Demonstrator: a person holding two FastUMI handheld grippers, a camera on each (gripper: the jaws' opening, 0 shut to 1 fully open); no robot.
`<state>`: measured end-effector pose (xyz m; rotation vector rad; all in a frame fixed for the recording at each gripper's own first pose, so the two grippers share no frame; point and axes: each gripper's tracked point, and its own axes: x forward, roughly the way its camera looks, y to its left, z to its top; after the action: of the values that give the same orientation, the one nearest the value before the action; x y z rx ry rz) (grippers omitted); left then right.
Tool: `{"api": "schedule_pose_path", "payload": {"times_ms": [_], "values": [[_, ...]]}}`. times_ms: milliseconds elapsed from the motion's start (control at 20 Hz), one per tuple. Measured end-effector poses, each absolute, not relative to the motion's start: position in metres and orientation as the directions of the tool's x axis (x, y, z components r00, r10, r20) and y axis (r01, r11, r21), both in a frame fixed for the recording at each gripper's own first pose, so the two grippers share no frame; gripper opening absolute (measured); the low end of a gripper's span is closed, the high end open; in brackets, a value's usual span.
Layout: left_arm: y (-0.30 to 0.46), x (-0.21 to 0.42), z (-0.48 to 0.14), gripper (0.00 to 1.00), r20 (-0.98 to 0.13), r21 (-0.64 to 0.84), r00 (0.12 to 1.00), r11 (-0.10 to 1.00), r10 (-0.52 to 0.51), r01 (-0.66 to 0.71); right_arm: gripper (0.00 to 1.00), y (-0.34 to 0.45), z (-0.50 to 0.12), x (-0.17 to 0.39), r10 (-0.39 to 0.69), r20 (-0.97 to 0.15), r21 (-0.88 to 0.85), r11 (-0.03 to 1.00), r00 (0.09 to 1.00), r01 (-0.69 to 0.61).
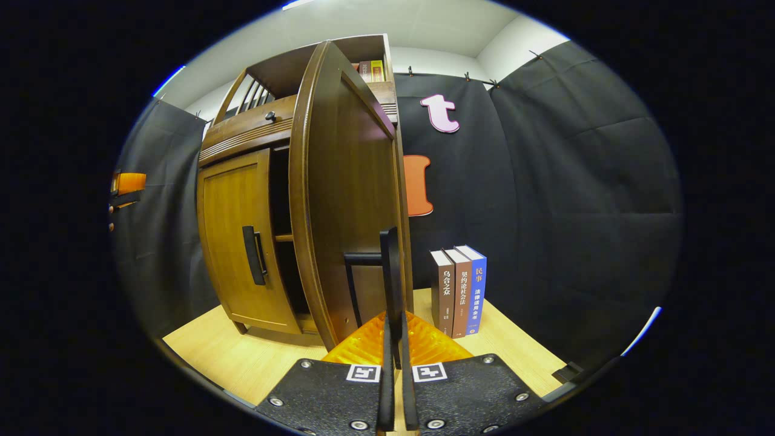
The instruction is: Open the right door of the double-door shoe cabinet with the right hand, and open the left door with the left hand.
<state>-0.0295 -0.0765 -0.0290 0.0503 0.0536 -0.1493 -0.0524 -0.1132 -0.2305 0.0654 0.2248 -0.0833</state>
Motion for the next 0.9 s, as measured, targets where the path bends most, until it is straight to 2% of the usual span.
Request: {"api": "schedule_pose_path", "payload": {"times_ms": [50,100,900], "values": [[-0.077,-0.028,-0.032,0.96,-0.063,0.041,0.987,0.988,-0.145,0.148,0.16,-0.117,-0.23,-0.052,-0.081,-0.225,0.058,0.994,0.971,0.097],[-0.076,-0.025,-0.033,0.95,-0.066,0.037,0.988,0.989,-0.142,0.144,0.05,-0.12,-0.231,-0.052,-0.086,-0.224,0.061,0.993,0.971,0.102],[-0.08,-0.001,-0.066,0.95,-0.092,0.046,0.987,0.99,-0.131,0.135,0.05,-0.168,-0.24,-0.065,-0.174,-0.238,0.062,0.979,0.956,0.194]]}}
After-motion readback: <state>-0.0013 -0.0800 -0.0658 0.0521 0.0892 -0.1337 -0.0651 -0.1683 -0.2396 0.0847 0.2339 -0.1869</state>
